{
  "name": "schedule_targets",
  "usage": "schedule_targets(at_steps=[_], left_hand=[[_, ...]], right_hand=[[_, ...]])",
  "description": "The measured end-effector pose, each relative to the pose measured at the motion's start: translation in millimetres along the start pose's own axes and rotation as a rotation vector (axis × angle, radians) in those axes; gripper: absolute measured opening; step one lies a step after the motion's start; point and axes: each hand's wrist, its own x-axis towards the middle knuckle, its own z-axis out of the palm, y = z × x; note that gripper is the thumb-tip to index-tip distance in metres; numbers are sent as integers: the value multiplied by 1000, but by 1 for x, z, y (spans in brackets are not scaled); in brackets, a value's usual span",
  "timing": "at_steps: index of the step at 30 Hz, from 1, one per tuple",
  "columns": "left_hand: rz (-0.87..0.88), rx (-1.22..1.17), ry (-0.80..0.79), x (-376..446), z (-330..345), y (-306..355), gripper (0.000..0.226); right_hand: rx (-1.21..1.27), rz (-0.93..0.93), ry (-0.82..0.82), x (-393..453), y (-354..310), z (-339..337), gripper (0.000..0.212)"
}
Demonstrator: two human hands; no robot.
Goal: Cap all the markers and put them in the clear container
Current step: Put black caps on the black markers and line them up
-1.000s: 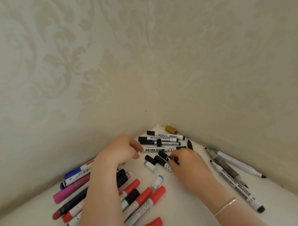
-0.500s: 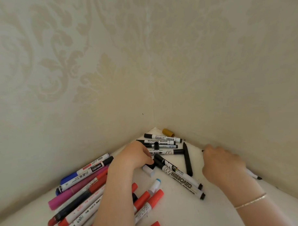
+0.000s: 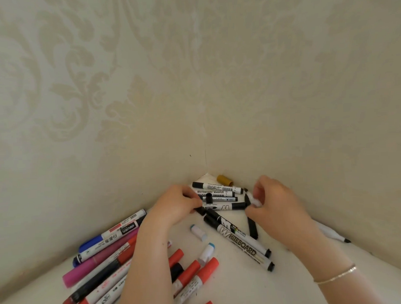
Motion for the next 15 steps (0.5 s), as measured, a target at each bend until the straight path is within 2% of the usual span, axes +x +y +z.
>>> schedule_targets(at_steps=[3, 6, 11, 15], left_hand=[[9, -352, 49, -1, -3, 8, 5], [14, -582, 18, -7, -6, 18, 5], [34, -845, -55, -16, -11, 26, 10], [47, -892, -52, -18, -14, 29, 9]], right_hand=[[379, -100, 38, -7, -14, 4, 18], [561, -121, 55, -11, -19, 11, 20], [596, -115, 64, -11, -17, 17, 20], [592, -107, 87, -10, -16, 19, 18]])
